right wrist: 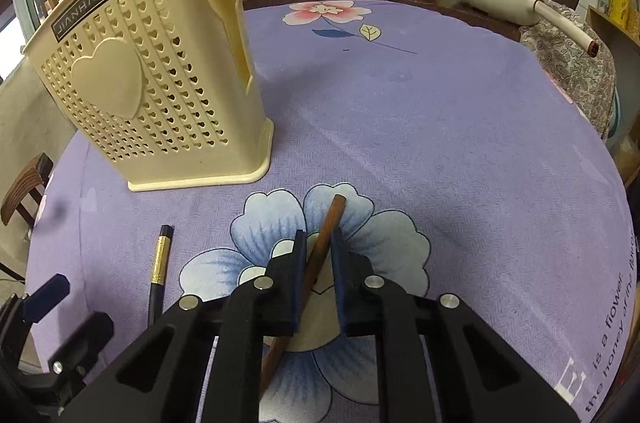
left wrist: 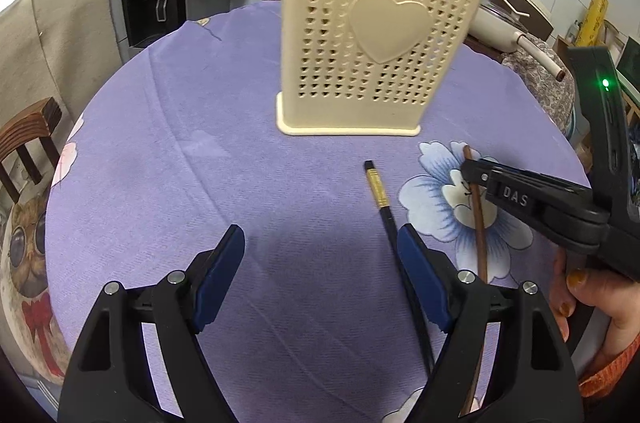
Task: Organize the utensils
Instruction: 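Move the left tool to the black gold-tipped chopstick while the right tool closes on the last brown chopstick, then close the left tool on the black gold-tipped chopstick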
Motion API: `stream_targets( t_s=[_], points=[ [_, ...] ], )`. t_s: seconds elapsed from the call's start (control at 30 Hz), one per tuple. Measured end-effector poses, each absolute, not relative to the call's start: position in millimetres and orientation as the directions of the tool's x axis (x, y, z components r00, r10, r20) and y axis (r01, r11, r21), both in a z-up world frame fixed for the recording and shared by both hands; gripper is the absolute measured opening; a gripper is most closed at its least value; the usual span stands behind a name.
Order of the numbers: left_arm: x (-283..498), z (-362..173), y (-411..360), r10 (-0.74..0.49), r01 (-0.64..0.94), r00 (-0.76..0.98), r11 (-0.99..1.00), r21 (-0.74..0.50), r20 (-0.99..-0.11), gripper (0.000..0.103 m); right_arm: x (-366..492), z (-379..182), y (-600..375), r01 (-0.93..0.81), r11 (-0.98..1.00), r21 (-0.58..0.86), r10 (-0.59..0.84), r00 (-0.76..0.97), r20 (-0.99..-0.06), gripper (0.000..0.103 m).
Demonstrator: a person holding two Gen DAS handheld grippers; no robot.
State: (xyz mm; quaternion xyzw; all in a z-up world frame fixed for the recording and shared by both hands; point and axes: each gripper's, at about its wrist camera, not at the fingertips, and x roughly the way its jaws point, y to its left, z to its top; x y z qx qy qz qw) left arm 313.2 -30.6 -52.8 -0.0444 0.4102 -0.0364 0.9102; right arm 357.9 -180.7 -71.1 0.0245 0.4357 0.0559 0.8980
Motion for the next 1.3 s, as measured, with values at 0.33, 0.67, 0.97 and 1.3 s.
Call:
stream_targets(
  t_s=[0.33,0.67,0.97,1.3],
  points=[
    [338,-63,-56,-0.155,0.065,0.587,0.987,-0.145,-0.795,0.045,365,-70,-184,-0.110,0.988,0.110,0.155,0.594,-0.790,0.010],
    [348,-65,-75,-0.105,0.066,0.595,0.994,-0.082,-0.797,0.025,362,-70,-182,-0.118,0.988,0.097,0.149,0.601,-0.785,0.010],
    [366,-66,-88,-0.060,0.057,0.593,0.998,-0.032,-0.803,0.014,357,-70,-175,-0.115,0.992,0.058,0.116,0.609,-0.784,0.010],
    [370,-66,-86,-0.068,0.069,0.596,0.997,-0.033,-0.800,0.008,358,-70,-176,-0.118,0.992,0.044,0.107,0.610,-0.785,0.010]
  ],
)
